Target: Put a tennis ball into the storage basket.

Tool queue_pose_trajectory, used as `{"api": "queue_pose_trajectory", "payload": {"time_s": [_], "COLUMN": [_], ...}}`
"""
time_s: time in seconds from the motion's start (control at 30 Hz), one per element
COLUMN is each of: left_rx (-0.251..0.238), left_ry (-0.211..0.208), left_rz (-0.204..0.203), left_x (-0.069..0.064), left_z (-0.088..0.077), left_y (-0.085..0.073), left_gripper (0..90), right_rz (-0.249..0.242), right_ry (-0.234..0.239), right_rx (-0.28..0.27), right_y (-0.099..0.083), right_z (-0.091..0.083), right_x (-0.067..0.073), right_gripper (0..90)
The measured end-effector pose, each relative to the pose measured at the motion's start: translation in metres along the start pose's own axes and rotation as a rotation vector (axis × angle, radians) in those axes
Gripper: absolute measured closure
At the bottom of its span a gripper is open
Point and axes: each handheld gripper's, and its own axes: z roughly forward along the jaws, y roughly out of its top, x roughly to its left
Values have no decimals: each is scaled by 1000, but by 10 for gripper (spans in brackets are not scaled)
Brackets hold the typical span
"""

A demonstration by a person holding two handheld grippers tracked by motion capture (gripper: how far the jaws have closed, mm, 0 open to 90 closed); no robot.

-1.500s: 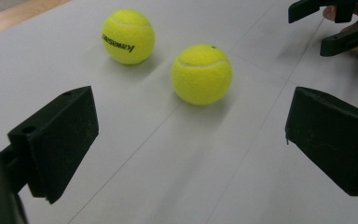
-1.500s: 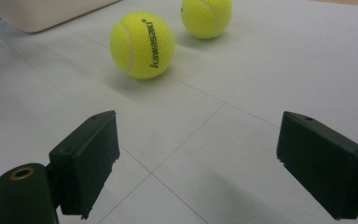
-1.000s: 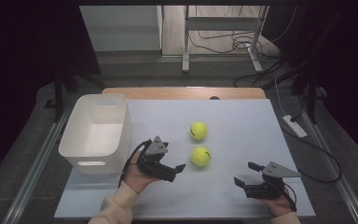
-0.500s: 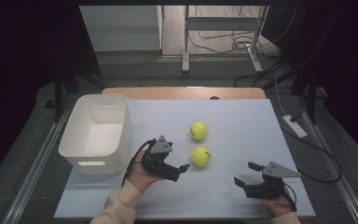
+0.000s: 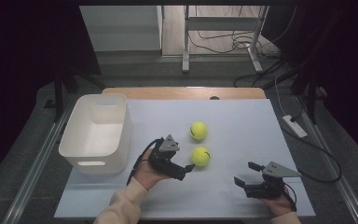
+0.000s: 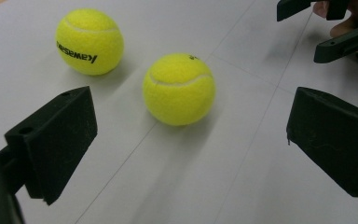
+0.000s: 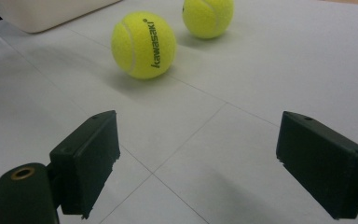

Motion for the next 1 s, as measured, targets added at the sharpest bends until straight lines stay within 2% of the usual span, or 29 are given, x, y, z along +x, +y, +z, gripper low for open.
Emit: {"api": "queue_pose_trajectory", "payload": {"time_s": [0.73,1.0], "left_rx": [51,58], "left_ry": [-22,-38], "left_rz": [-4,-25], "left_x": [8,11], "left_z": [29,39], "left_y": [12,17], "left_gripper": [25,22], "right_rz": [-4,2], "right_ry": [4,3], "right_rx": [2,-1], "right_y": [0,-1], "right_z": [1,1], "right_x": [-1,-2], "right_gripper": [134,135]}}
